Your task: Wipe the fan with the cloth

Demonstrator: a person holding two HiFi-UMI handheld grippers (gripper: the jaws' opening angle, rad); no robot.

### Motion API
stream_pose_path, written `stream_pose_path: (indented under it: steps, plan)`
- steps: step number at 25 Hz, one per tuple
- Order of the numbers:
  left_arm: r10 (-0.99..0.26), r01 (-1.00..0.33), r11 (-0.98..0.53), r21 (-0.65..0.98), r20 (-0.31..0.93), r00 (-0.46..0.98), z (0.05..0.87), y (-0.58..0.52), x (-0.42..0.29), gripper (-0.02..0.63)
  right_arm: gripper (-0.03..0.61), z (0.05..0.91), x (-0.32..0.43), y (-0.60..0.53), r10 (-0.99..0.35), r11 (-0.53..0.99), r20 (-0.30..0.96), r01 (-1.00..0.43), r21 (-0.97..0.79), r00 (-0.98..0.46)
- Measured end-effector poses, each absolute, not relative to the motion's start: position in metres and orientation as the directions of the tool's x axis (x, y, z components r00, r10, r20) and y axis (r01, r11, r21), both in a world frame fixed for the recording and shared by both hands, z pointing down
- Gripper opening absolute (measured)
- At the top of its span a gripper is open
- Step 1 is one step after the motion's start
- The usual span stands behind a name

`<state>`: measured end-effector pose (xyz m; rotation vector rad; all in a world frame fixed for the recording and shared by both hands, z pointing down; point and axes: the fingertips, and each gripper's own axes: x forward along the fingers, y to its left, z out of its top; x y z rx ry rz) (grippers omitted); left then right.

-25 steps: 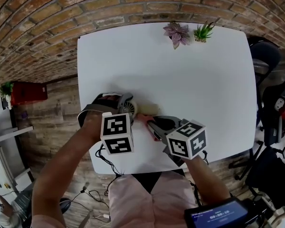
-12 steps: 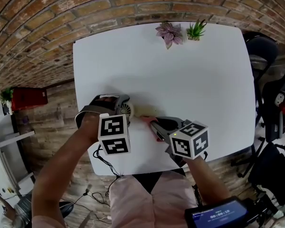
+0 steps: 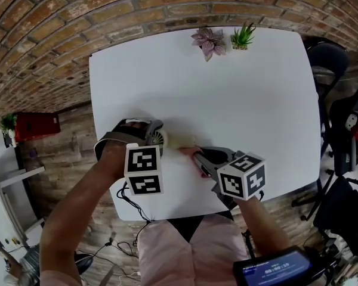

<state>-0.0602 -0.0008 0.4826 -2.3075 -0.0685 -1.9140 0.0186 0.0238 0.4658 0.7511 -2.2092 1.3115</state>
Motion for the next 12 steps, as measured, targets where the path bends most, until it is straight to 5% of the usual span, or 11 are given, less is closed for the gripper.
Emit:
stream_pose_path:
  steps: [12]
  plan:
    - [-0.033,0.254,-0.964,-0.076,0.985,0.170,0.484,0.003,-0.055,0.373,0.035,0.467,0.032,0.023,-0.220,0.412,0.643,-0.667,-0.621,-0.734]
